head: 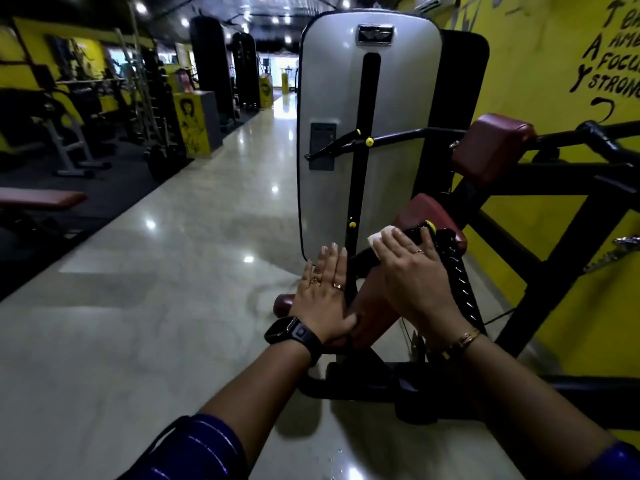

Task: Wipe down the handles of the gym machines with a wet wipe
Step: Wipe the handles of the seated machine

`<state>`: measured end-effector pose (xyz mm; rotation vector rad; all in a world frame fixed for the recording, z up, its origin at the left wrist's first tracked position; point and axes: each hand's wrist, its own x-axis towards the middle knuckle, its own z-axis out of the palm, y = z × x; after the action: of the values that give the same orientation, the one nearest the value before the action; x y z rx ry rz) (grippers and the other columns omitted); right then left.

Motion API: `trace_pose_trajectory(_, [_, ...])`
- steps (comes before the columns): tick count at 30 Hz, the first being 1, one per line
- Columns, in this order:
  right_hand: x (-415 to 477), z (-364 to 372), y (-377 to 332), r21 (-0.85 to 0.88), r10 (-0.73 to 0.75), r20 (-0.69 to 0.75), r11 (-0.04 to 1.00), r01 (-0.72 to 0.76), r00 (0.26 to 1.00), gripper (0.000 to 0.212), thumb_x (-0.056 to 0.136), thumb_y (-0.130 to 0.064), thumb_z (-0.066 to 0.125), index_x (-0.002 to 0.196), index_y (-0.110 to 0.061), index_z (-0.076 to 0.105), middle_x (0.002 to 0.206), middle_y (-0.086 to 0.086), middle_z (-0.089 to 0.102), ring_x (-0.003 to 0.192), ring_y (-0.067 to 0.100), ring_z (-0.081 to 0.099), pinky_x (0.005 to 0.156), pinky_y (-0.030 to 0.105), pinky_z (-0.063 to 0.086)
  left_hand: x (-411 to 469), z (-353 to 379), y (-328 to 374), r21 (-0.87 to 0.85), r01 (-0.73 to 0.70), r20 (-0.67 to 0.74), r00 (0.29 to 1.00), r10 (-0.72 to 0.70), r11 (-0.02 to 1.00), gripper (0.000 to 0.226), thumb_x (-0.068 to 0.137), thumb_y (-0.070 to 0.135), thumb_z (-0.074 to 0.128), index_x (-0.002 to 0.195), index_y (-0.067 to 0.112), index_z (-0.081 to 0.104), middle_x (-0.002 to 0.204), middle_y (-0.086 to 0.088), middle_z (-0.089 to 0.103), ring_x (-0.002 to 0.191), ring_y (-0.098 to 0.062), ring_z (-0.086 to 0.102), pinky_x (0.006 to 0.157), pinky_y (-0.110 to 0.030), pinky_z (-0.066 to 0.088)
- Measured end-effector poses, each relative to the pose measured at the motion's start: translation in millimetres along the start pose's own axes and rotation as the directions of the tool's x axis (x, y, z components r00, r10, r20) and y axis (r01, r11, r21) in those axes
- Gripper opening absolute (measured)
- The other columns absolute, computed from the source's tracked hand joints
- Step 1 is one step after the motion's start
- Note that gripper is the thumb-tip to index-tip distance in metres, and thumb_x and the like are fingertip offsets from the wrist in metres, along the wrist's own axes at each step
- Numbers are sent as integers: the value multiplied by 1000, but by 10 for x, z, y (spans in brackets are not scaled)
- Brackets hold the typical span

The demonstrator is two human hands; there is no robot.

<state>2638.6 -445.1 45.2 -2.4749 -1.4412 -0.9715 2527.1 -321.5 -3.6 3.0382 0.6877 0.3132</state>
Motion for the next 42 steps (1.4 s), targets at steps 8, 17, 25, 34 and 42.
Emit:
trace_pose_trajectory(8, [0, 81, -276, -69, -179, 100, 980, 186, 979, 62, 76, -38, 63, 129, -6, 59, 134, 13, 58, 129, 25, 50, 116, 44, 10, 25, 59, -22, 45, 0, 15, 1000, 0, 999, 115, 91, 64, 40, 119, 13, -59, 138, -7, -56, 131, -21, -47, 118, -44, -17])
trace_pose_trajectory(17, [32, 33, -64, -51, 3, 75, 999, 1, 997, 67, 88, -55, 32, 133, -12, 57, 140, 9, 53, 135, 20, 43, 117, 46, 9, 28, 22, -46, 14, -37, 15, 999, 37, 999, 113, 91, 63, 40, 120, 16, -59, 150, -9, -44, 140, -24, -37, 119, -47, -14])
trace_pose_trajectory(25, [17, -26, -67, -2, 50, -130, 999, -51, 990, 45, 94, -36, 39, 116, -12, 69, 123, 8, 65, 119, 20, 60, 114, 51, 20, 31, 52, -59, 19, -35, 10, 999, 35, 999, 116, 88, 67, 44, 130, 14, -50, 149, -10, -44, 139, -24, -38, 117, -47, -16])
trace_pose_trajectory(34, [7, 7, -75, 27, -112, -112, 993, 116, 987, 47, 86, -32, 38, 118, -16, 69, 124, 5, 65, 121, 18, 58, 114, 48, 17, 37, 76, -59, 52, -35, 12, 999, 35, 998, 115, 88, 68, 42, 128, 14, -52, 146, -10, -48, 131, -22, -48, 111, -46, -24])
trace_pose_trajectory(42, [37, 68, -61, -9, -24, 63, 1000, 25, 998, 65, 91, -53, 30, 134, -11, 55, 141, 10, 52, 137, 24, 40, 117, 41, 5, 35, 57, -73, 53, -42, 11, 999, 42, 998, 114, 89, 67, 41, 127, 14, -52, 145, -11, -48, 135, -24, -44, 109, -47, -27])
